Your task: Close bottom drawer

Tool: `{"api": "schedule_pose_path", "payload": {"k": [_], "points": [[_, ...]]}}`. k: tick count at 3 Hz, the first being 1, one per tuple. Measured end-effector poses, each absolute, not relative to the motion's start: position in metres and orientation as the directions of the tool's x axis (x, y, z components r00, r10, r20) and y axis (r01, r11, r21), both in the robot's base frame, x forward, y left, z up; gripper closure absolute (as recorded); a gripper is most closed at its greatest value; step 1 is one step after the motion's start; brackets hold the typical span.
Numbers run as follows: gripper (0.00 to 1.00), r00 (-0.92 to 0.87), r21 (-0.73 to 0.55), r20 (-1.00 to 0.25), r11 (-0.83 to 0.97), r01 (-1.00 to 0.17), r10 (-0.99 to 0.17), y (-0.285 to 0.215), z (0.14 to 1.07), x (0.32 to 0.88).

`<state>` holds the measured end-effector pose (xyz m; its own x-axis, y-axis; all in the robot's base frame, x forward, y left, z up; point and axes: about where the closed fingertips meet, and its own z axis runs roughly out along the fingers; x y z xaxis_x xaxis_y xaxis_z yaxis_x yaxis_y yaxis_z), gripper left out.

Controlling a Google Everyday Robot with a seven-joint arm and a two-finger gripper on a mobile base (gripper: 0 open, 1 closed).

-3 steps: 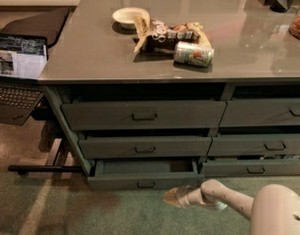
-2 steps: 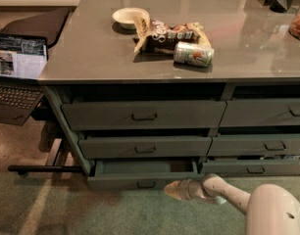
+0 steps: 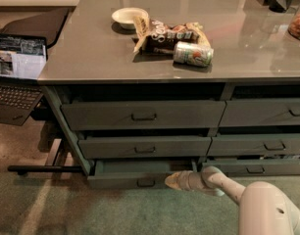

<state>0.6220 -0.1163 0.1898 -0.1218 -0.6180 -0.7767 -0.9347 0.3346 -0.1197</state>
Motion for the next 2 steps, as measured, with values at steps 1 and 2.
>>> {"api": "schedule_pose_path", "payload": {"k": [1, 2], "points": [[0.58, -0.122, -0.121, -0.777, 0.336, -0.934, -0.618, -0.1162, 0.19, 0.6224], [0.35, -0.12, -0.136, -0.783, 0.356, -0.924, -0.61, -0.119, 0.1937, 0.6306]]}}
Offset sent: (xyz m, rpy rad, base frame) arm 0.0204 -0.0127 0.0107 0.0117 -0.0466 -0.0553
